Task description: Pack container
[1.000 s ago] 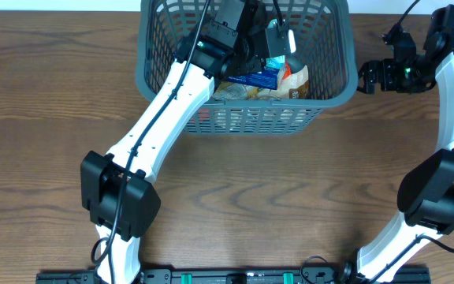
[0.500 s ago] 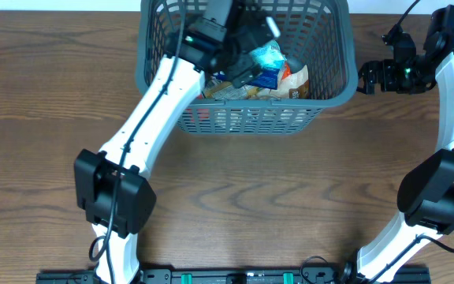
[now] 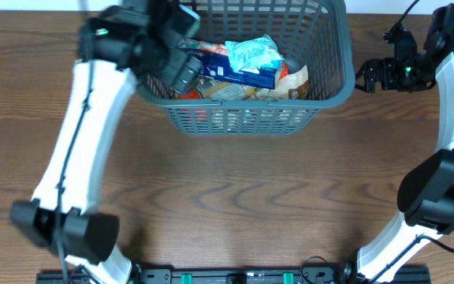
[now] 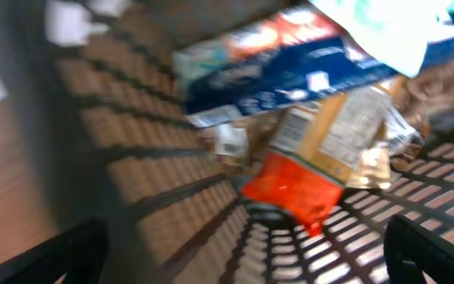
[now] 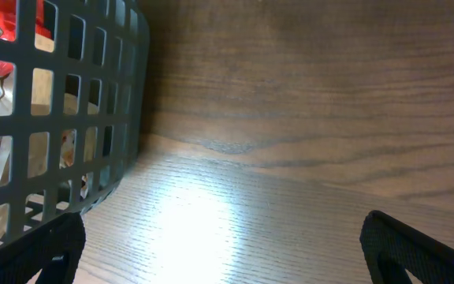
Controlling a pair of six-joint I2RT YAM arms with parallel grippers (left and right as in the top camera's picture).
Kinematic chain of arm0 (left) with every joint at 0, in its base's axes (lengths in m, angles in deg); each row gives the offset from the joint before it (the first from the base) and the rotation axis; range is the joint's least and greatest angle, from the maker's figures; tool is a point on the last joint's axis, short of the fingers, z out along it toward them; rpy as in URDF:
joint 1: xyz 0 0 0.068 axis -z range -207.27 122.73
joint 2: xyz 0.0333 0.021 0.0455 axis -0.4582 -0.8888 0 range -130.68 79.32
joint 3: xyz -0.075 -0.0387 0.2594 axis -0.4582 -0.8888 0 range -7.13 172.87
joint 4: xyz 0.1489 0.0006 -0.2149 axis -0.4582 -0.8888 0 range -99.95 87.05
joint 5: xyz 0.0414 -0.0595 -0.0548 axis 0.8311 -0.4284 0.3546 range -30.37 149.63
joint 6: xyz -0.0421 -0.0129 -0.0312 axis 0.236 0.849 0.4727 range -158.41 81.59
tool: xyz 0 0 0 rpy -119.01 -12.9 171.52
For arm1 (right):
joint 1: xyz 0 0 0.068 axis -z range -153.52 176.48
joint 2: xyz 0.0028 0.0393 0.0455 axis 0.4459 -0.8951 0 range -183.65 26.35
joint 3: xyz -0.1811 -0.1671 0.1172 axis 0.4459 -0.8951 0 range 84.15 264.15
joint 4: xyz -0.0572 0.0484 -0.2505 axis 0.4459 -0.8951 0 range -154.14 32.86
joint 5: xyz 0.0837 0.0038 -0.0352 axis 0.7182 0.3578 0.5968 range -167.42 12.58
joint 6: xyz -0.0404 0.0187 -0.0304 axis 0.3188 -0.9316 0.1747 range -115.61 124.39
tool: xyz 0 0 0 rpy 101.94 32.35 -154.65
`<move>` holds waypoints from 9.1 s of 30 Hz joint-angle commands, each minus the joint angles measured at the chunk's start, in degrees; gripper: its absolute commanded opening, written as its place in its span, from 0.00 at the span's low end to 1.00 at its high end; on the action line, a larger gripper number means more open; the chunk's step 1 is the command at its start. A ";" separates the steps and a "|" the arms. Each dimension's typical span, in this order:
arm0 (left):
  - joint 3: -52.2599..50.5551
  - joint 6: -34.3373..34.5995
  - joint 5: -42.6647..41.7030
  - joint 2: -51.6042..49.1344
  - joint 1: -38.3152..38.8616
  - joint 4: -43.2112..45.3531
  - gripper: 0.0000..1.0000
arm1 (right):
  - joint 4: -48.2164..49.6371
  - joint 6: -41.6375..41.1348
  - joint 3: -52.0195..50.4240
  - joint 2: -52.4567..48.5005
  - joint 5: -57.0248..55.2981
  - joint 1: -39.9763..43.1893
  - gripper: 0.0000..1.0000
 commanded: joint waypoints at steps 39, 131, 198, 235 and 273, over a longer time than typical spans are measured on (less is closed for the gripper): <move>-13.20 16.28 8.44 24.39 -18.49 -8.11 0.99 | -11.23 -9.55 9.01 16.96 -8.31 0.07 0.99; -55.12 18.16 -2.45 59.19 -18.45 4.11 0.99 | 60.67 -9.42 -94.79 106.64 -14.73 -20.68 0.99; -55.12 18.18 -2.45 59.19 -18.45 4.11 0.99 | 65.42 -19.98 -108.26 112.52 -19.41 -15.32 0.99; -91.65 14.73 0.98 95.01 -12.63 44.41 0.99 | 65.42 -19.98 -108.26 112.52 -19.41 -15.32 0.99; -114.40 16.02 1.64 101.63 -10.23 60.59 0.99 | 65.42 -19.98 -108.26 112.52 -19.41 -15.32 0.99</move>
